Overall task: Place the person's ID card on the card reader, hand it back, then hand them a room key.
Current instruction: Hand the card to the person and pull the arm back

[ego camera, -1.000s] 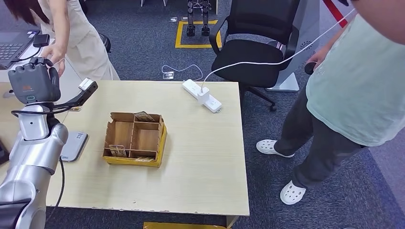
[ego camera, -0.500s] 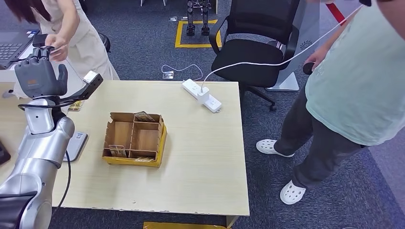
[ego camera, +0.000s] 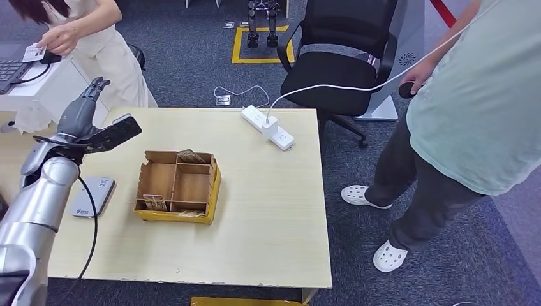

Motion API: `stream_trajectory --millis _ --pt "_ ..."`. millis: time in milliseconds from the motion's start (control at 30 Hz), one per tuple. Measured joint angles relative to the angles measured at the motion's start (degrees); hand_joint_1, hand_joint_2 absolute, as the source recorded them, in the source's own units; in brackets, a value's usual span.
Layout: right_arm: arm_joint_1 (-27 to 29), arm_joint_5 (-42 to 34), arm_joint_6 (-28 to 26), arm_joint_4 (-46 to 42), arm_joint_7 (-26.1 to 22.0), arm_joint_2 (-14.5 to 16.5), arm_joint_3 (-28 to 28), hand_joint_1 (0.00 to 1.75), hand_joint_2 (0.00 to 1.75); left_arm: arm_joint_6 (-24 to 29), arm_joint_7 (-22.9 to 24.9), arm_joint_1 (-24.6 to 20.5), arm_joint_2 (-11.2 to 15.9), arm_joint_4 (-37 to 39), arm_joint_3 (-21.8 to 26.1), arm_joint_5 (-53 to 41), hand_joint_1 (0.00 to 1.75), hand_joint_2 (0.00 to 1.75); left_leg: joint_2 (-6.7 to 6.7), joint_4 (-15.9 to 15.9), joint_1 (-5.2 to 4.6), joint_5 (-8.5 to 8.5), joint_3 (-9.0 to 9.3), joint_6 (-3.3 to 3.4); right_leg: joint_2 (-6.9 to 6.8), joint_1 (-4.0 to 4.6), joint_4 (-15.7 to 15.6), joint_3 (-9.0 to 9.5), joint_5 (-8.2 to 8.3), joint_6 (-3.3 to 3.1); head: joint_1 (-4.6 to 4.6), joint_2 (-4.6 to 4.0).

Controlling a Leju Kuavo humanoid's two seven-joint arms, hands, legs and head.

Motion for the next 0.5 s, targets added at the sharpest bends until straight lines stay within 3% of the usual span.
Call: stream_trajectory --millis 267,400,500 --pt "0.1 0.2 0.3 0.1 0.0 -0.7 -0.3 0.00 0.00 -18.4 -2.2 0.9 19.6 -17.2 -8.6 12.0 0.00 1.75 0.06 0.0 0.06 -0.01 -0.16 -0.02 0.04 0.07 0.0 -0.19 -0.01 -0.01 0.00 0.00" --pt "-0.2 0.1 1.0 0.1 0.1 -0.7 -0.7 0.00 0.00 -25.3 -0.7 -4.1 28.3 -26.2 -15.0 15.7 0.00 1.75 0.01 0.0 0.05 0.01 -0.23 0.00 -0.04 0.08 0.0 -0.21 0.01 0.00 0.05 0.00" --pt "-0.6 0.0 1.1 0.1 0.1 -0.7 -1.2 0.00 0.00 -26.2 0.4 -7.6 33.0 -32.3 -20.2 17.7 0.00 1.75 0.03 0.0 -0.01 0.01 -0.20 0.00 -0.03 0.02 0.0 -0.19 0.03 0.00 0.08 0.00"
